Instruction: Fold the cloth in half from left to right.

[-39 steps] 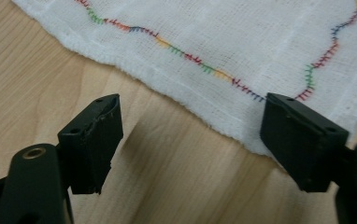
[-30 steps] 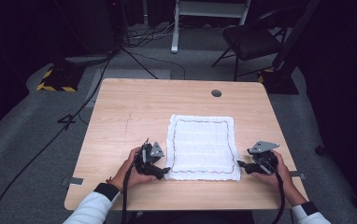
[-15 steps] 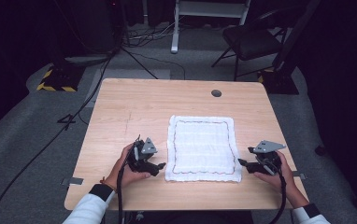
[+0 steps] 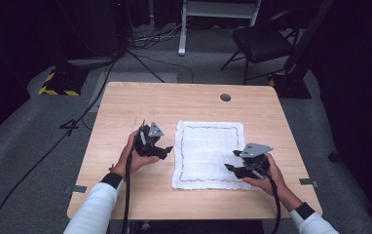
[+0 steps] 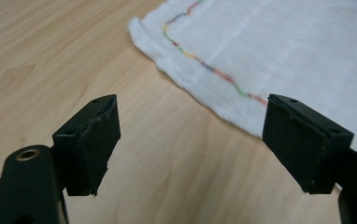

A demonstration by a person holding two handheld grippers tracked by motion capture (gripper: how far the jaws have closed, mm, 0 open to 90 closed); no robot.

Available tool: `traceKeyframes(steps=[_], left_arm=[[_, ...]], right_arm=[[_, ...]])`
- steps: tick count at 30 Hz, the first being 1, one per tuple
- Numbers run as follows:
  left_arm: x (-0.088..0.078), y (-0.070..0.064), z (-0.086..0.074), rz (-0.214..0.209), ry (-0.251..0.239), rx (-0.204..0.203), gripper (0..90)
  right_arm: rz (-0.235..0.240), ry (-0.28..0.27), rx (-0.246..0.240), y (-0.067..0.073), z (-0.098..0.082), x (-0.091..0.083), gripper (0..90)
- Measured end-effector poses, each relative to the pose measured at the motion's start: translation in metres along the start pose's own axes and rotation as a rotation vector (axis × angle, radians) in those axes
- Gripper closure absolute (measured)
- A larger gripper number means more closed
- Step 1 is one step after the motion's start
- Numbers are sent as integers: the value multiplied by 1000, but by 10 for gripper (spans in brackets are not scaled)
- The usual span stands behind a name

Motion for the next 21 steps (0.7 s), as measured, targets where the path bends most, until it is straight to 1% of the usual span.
traceKeyframes(steps=[1, 2, 3, 4, 6, 7, 9, 11, 13, 14, 15, 17, 18, 19, 20, 21], left_arm=[[5, 5, 4, 4, 6, -1, 195], [12, 10, 10, 13, -1, -7, 195], [19, 14, 16, 7, 0, -12, 196], [23, 16, 19, 13, 4, -6, 196], [35, 22, 25, 26, 13, 0, 196], [40, 24, 27, 29, 20, 0, 196], [49, 28, 30, 34, 27, -1, 196], [59, 31, 33, 28, 35, -13, 195], [66, 34, 33, 34, 50, -20, 192], [71, 38, 33, 44, 48, -32, 192], [74, 40, 32, 49, 50, -42, 192], [81, 46, 30, 54, 59, -75, 192], [85, 49, 28, 51, 59, -102, 188], [87, 50, 27, 45, 58, -116, 182], [89, 51, 27, 37, 47, -133, 168], [90, 51, 26, 34, 43, -137, 156]], right_arm=[[18, -3, -15, 8, 7, 5, 392], [34, -11, -31, 16, 14, 10, 396], [60, -18, -48, 28, 23, 17, 396], [85, -22, -71, 38, 30, 25, 400], [113, -23, -94, 51, 37, 34, 408], [136, -23, -108, 62, 41, 40, 410], [167, -21, -141, 77, 47, 49, 419], [203, -16, -166, 92, 50, 56, 419], [225, -9, -177, 104, 52, 62, 418], [232, -8, -187, 108, 52, 64, 418], [246, -6, -199, 116, 53, 66, 418], [263, -3, -212, 125, 53, 69, 418], [270, 0, -220, 129, 53, 70, 418], [278, 6, -226, 133, 51, 71, 418], [284, 10, -228, 136, 50, 71, 418], [295, 23, -232, 139, 47, 72, 416]])
Point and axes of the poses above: each handheld gripper's, and its own axes: x roughly forward along the jaws, z roughly out of its top, y roughly to its left, the point moved 10 cm from there along x, roughly forward along the jaws, and after that the axes turned 5 degrees about -z, right-handed, at the moved point
